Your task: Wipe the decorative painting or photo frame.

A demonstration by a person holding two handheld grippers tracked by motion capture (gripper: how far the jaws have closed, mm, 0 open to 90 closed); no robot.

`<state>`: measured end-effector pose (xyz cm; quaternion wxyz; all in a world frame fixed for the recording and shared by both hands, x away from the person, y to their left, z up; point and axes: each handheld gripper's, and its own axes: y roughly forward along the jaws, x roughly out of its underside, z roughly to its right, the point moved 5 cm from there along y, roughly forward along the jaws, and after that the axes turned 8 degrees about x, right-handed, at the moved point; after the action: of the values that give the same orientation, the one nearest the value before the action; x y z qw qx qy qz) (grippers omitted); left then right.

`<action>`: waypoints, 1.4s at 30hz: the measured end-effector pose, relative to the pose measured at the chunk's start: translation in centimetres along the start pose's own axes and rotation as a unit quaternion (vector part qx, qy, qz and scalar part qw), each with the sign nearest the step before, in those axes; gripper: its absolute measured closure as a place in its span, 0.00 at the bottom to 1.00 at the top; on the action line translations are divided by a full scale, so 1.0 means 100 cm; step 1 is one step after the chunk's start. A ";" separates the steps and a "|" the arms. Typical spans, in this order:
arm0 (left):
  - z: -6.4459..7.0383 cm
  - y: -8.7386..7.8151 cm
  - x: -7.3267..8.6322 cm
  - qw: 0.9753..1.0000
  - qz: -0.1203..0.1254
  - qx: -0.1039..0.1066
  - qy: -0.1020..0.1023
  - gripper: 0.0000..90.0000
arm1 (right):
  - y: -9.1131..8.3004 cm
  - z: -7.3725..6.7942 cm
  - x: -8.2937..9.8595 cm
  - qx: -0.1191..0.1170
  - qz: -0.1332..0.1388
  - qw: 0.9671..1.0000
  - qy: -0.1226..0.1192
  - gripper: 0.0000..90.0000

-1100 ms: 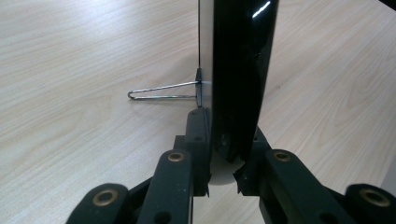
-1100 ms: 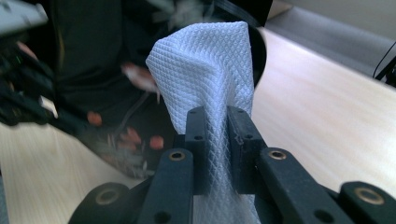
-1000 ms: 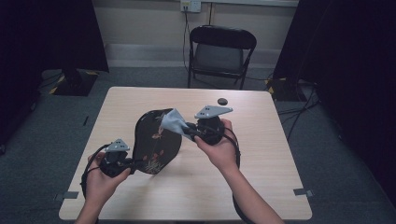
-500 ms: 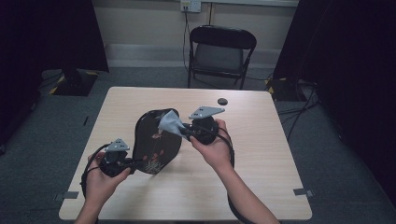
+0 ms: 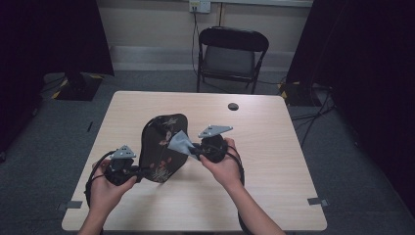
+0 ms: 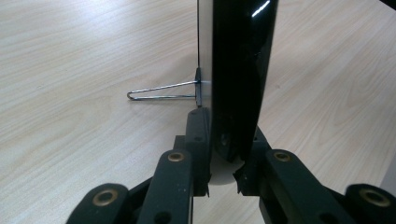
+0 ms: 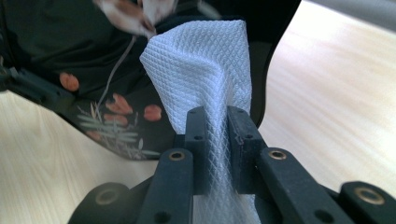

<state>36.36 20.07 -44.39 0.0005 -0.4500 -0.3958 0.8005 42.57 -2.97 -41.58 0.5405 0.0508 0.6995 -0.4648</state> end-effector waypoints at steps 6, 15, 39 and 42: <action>0.000 0.000 0.000 1.000 0.000 0.000 -0.001 0.87 | 0.011 -0.003 0.018 -0.005 -0.019 1.000 0.002 0.89; 0.000 0.000 0.000 1.000 0.002 0.001 -0.002 0.87 | 0.025 -0.007 0.044 -0.012 -0.047 0.999 0.004 0.89; 0.000 0.000 0.000 1.000 0.000 -0.001 -0.002 0.87 | 0.048 -0.005 0.093 -0.016 -0.092 0.995 0.026 0.89; 0.000 0.000 0.000 1.000 0.000 -0.001 -0.002 0.88 | 0.043 -0.005 0.089 -0.018 -0.087 0.996 0.025 0.89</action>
<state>36.35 20.02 -44.38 -0.0010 -0.4483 -0.3962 0.8013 41.02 -3.99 -51.35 0.4812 -0.0084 0.7226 -0.4962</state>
